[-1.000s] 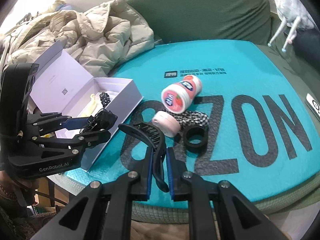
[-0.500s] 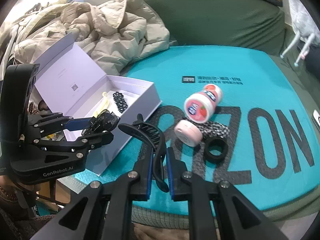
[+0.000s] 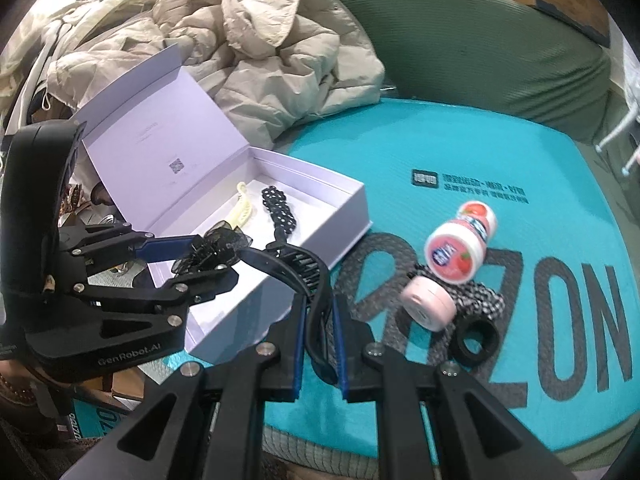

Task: Organize objects
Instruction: 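Carry both black clips with both tools over into the lavender box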

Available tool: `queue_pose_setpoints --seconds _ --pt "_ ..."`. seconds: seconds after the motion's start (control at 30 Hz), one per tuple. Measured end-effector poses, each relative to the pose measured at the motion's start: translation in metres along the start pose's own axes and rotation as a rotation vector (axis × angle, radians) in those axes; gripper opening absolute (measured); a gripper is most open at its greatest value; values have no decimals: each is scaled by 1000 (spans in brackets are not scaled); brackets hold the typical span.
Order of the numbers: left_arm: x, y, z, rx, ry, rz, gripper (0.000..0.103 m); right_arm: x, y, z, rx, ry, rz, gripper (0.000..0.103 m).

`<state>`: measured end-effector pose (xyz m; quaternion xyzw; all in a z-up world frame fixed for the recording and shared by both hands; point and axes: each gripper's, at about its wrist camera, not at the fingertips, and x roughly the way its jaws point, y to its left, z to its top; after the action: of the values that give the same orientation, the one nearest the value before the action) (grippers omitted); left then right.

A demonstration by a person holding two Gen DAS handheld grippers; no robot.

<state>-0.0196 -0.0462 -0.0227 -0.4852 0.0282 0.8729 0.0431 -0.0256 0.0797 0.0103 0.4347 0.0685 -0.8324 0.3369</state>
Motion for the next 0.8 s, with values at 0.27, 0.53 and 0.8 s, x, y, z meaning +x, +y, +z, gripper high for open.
queue_pose_setpoints --seconds 0.27,0.53,0.8 --pt "3 18 2 -24 -3 24 41 13 11 16 -35 15 3 12" --pt "12 39 8 -39 -1 39 41 31 17 32 -49 33 17 12" --pt "21 60 11 -65 8 46 41 53 24 46 -64 60 18 12"
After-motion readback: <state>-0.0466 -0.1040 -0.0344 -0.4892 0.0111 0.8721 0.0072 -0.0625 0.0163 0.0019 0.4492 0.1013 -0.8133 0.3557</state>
